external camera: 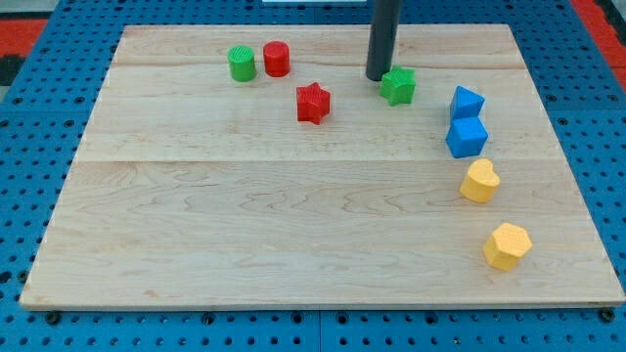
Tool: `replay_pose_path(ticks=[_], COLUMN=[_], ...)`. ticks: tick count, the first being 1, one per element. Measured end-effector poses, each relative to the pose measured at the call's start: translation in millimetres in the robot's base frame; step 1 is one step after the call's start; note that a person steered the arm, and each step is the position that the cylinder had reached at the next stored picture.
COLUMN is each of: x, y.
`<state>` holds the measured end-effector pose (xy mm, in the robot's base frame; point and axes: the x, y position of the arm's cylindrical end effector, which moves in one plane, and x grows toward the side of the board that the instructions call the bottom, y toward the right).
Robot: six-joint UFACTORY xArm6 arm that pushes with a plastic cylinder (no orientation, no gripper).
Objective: Move green star above blue triangle
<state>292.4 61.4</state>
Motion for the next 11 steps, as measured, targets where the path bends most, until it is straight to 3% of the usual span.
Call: replay_pose_path(ticks=[1, 2, 3, 5, 6, 7, 8, 9, 11], x=[23.1, 40.9, 33.6, -7.1, -0.2, -6.8, 3.1, 43.7, 14.9], y=[-37.5, 11.6, 47.2, 35.9, 83.9, 90.3, 38.9, 39.9, 76.0])
